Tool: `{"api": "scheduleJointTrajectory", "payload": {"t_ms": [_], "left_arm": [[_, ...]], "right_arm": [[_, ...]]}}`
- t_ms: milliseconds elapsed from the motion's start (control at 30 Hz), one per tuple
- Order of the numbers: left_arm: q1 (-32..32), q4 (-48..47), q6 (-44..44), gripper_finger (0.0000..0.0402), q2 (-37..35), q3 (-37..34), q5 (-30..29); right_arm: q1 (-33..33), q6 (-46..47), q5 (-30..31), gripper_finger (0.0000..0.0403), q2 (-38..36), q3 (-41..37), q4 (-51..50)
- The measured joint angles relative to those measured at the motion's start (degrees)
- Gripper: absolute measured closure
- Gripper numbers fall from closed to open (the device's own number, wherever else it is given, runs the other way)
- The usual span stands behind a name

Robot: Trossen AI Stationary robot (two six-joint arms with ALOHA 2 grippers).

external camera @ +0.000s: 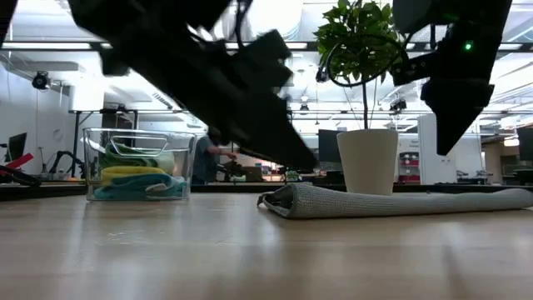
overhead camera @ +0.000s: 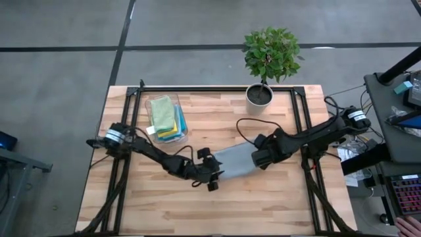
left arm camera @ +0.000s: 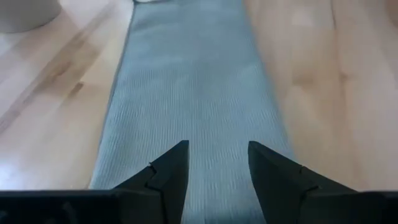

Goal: Fold microfiber towels
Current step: Fold the gray microfiber cloth

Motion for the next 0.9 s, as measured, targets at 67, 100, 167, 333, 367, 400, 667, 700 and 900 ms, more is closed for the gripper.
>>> {"api": "scheduleJointTrajectory", "payload": {"t_ms": [67,100,167,333,367,400,667,700,900], "left_arm": [[0.62,2.49,0.08,0.0252,2.20,0.41,-0.08],[0.80,2.30,0.07,0.0252,3.08,0.77,-0.19],[0.85,1.36,-0.24,0.0252,4.39,1.18,-0.07],[0.83,-4.17,-3.18,0.0252,4.92,1.19,2.07],[0.79,-6.32,-4.39,0.0252,4.55,1.29,2.80],[0.72,-8.71,-5.35,0.0252,4.06,1.29,3.37],[-0.39,-20.28,-7.02,0.0252,1.51,0.74,6.33],[-0.47,-21.39,-7.03,0.0252,1.14,0.74,6.72],[-0.76,-23.65,-6.70,0.0252,-0.61,0.31,7.39]], "right_arm": [[0.00,-0.16,-0.01,0.0257,-1.58,0.00,-0.22],[0.00,-0.16,-0.01,0.0249,-2.47,-0.01,-0.30],[0.02,-0.15,-0.02,0.0236,-4.54,-0.02,-0.22],[0.00,0.32,-0.02,0.0206,-8.87,-0.46,1.22],[0.00,0.32,-0.02,0.0200,-9.56,-0.98,2.29],[0.00,0.32,-0.19,0.0194,-10.20,-1.67,3.66],[-1.68,0.26,-7.81,0.0139,-12.78,-13.39,23.58],[-2.22,0.81,-7.99,0.0132,-12.78,-14.85,24.90],[-8.08,0.59,-12.71,0.0101,-13.27,-21.61,31.39]]}}
